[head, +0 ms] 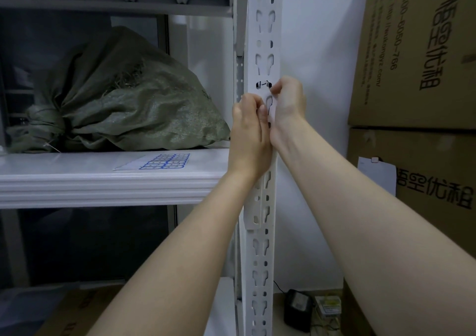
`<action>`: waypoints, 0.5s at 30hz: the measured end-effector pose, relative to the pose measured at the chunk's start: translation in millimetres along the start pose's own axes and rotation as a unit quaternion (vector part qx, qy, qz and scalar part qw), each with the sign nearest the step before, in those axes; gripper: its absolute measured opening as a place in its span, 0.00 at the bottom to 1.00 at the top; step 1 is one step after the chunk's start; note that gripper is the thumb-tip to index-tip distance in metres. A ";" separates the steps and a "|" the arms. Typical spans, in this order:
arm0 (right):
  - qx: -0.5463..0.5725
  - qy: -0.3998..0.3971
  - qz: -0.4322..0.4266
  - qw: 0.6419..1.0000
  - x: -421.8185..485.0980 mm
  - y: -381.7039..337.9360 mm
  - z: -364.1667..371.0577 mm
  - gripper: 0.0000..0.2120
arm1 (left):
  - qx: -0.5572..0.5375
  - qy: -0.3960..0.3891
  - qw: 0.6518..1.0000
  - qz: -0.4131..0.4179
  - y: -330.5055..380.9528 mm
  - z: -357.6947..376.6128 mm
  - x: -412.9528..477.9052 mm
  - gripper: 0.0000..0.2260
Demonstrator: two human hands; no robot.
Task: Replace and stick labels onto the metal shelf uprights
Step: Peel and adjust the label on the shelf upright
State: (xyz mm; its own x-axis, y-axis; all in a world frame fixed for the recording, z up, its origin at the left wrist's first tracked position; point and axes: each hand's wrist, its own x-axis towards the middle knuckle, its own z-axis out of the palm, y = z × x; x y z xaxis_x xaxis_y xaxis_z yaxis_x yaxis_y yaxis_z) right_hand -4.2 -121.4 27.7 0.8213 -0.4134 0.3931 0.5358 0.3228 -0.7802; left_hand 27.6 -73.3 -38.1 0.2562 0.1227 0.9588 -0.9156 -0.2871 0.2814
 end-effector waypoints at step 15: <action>-0.019 -0.004 -0.008 1.000 0.1 -0.7 3.7 0.09 | -0.005 -0.004 1.000 0.008 2.3 -1.3 -0.3 0.06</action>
State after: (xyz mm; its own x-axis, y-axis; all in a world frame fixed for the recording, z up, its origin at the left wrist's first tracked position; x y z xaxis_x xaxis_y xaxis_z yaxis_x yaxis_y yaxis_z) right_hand -3.8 -118.5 30.1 0.8142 -0.4109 0.4101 0.5418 0.2841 -0.7911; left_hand 24.9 -72.8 -37.8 0.2437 0.1115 0.9634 -0.9226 -0.2797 0.2658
